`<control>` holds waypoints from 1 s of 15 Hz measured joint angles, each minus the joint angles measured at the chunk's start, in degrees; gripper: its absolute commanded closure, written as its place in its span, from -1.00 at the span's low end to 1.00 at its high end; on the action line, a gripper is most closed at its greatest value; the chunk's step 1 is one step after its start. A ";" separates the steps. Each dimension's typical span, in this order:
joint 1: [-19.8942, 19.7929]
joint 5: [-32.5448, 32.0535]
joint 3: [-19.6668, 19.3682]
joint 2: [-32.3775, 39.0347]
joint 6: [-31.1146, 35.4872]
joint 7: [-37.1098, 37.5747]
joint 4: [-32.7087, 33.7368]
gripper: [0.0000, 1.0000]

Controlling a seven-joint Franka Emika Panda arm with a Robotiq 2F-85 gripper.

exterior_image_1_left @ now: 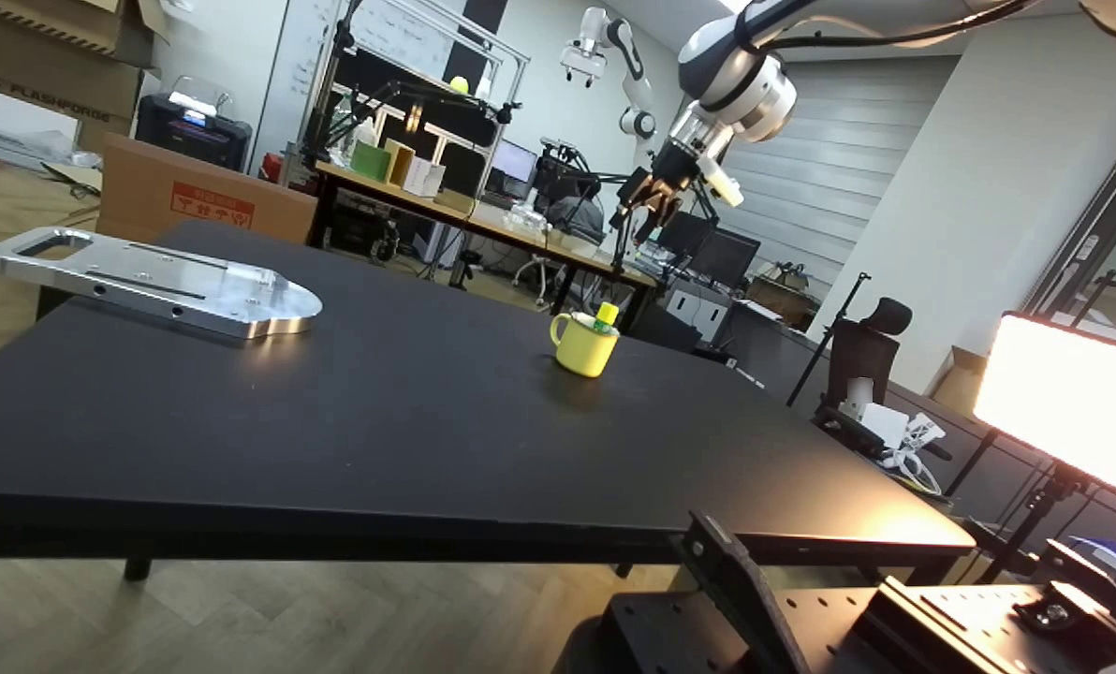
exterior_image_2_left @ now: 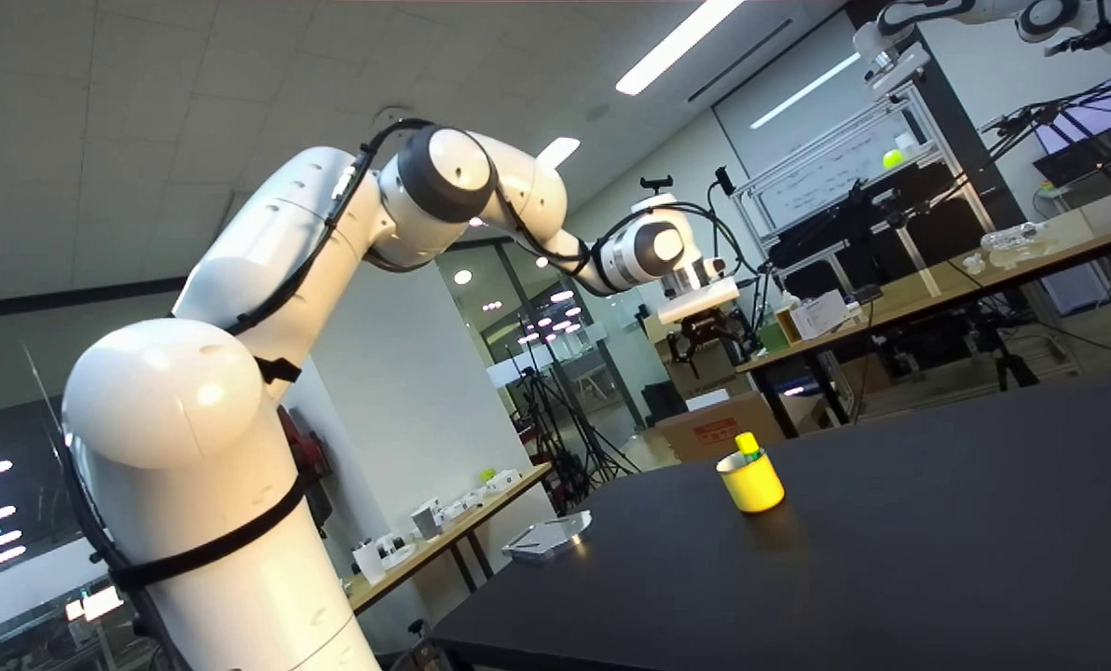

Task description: Remove the glue stick from the yellow mug

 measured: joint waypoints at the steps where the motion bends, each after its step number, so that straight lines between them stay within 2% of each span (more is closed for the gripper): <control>1: 0.12 -0.15 0.07 0.88 -0.51 0.58 0.52 -1.00; 15: 0.46 -4.65 -0.13 10.21 -7.02 6.05 7.50 -1.00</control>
